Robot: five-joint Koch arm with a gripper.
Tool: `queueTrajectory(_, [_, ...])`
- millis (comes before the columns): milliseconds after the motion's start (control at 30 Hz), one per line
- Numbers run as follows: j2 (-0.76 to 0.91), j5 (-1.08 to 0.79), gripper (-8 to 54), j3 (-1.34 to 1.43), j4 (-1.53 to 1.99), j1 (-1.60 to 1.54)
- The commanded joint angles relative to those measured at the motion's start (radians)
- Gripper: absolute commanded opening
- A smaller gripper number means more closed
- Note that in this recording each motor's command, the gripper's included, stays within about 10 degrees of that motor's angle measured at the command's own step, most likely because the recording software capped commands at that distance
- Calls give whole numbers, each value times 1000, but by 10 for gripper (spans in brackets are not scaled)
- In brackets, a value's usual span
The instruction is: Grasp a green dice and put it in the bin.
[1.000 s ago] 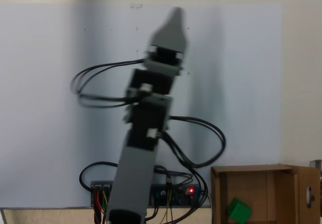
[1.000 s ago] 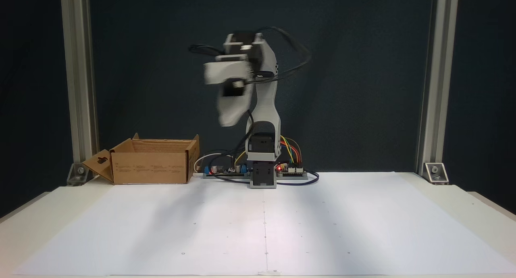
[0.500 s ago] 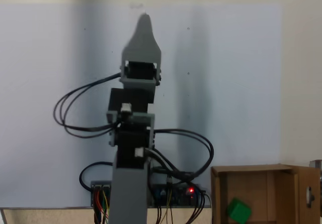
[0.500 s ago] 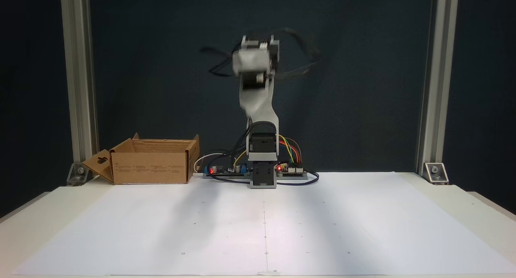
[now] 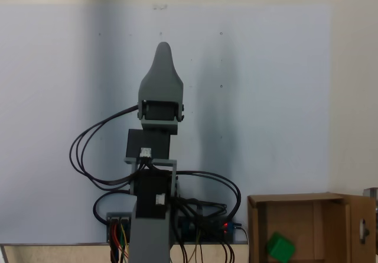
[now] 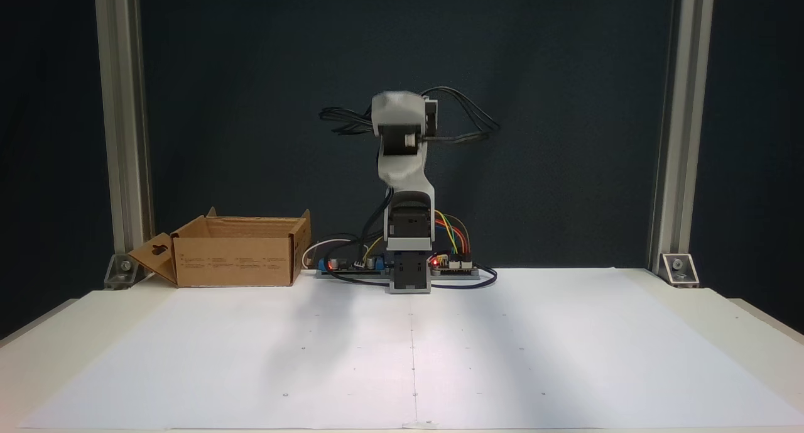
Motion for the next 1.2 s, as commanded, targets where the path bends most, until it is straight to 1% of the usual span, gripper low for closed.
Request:
queueTrajectory(0, [115,-54,462,-38,-170,0])
queueTrajectory(633, [115,-66,467,130,-629,18])
queueTrajectory(933, [115,-66,468,138,-632,18])
queueTrajectory(1167, [115,-75,468,301,-745,18])
